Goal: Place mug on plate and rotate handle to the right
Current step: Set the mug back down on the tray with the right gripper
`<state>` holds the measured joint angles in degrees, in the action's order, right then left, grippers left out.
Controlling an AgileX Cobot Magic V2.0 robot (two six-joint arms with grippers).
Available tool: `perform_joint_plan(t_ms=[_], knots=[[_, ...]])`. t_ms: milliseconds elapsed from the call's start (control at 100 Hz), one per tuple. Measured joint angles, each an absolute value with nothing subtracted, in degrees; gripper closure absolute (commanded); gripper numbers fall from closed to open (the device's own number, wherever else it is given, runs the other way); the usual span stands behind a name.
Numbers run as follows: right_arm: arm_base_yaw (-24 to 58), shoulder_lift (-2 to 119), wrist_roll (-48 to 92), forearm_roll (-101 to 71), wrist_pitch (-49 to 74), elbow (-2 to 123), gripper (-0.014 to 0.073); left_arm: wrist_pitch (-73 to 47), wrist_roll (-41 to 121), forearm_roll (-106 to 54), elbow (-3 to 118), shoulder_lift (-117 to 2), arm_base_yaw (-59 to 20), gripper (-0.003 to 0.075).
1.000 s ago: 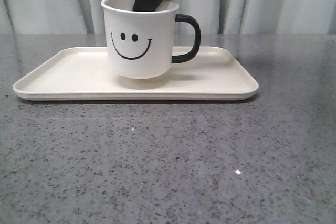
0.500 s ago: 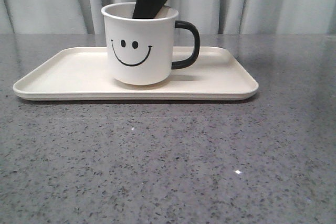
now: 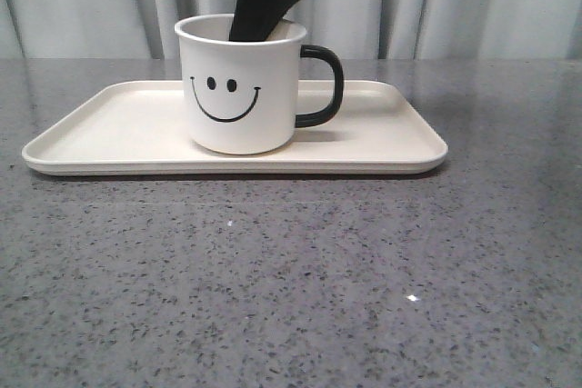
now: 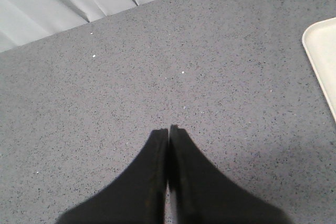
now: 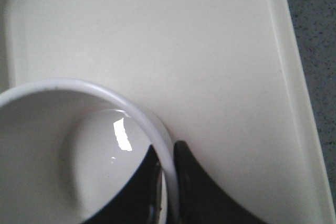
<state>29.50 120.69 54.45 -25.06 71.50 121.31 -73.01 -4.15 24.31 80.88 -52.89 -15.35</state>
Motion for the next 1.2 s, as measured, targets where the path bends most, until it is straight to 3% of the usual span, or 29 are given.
perform_joint_plan(t_ms=[680,930,1200], knots=[[29.5,120.69,54.38,-25.06,71.5,121.31,0.0708,-73.01,-4.15,24.31,80.88,-52.89,-15.35,0.074],[29.5,120.69,54.38,-25.06,71.5,121.31,0.0552,-73.01,-4.15,24.31,80.88,-52.89,-15.35,0.074],[29.5,120.69,54.38,-25.06,71.5,121.31,0.0545,-73.01,-4.15,24.31,80.88,-52.89,-15.35,0.074]])
